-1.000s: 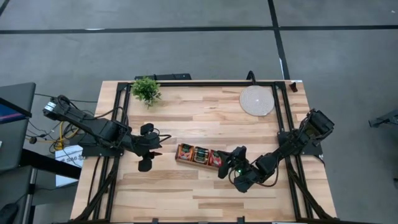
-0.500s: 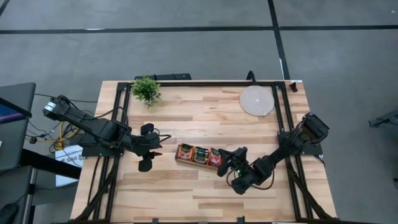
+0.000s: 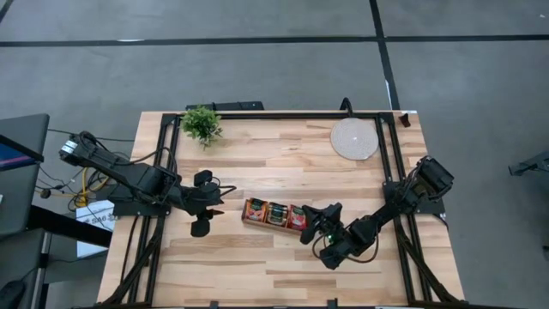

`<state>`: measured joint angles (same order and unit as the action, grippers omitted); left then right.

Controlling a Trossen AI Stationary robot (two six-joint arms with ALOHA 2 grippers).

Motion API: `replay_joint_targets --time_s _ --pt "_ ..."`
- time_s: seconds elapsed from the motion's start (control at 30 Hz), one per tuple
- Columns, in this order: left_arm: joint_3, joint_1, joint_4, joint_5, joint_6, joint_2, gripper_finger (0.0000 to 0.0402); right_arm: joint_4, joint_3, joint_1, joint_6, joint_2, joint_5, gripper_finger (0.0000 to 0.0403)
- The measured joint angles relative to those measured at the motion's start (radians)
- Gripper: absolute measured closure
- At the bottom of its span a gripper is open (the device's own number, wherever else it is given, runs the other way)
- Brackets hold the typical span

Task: Pick & Place Tea
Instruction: Put the red tea bag into the right section of the wooden organizer, then adjust the wooden organizer

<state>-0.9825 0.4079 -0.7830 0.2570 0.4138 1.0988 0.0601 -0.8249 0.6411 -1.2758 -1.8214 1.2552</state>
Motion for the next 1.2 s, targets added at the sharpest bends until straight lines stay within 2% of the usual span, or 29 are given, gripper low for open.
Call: replay_joint_targets --time_s 0.3,0.5,0.6,0.7,0.83,0.9,1.0,1.2 --pt "0.0 0.0 0.0 0.0 0.0 0.0 0.0266 0.0 0.0 0.0 0.0 0.0 0.0 0.0329" --pt "0.0 0.0 0.0 0.0 0.0 0.0 0.0266 0.0 0.0 0.001 0.003 0.019 0.002 0.0329" --pt "0.0 0.0 0.0 -0.003 0.0 0.0 0.0266 0.009 -0.006 0.011 0.061 0.059 -0.016 0.0332" --pt "0.0 0.0 -0.003 -0.021 0.0 0.0 0.0266 0.012 -0.049 0.021 0.168 0.108 -0.11 0.0336" --pt "0.0 0.0 -0.014 -0.024 -0.001 0.0 0.0266 0.011 -0.154 0.019 0.313 0.113 -0.36 0.0349" --pt "0.0 0.0 -0.015 -0.024 -0.002 0.0 0.0266 -0.007 -0.211 0.018 0.336 0.086 -0.432 0.0364" --pt "0.0 0.0 -0.015 -0.024 0.001 0.0 0.0266 -0.088 -0.263 0.02 0.285 0.023 -0.475 0.0394" --pt "0.0 0.0 -0.016 -0.056 0.016 0.0 0.0266 -0.186 -0.296 0.045 0.043 -0.082 -0.529 0.0398"
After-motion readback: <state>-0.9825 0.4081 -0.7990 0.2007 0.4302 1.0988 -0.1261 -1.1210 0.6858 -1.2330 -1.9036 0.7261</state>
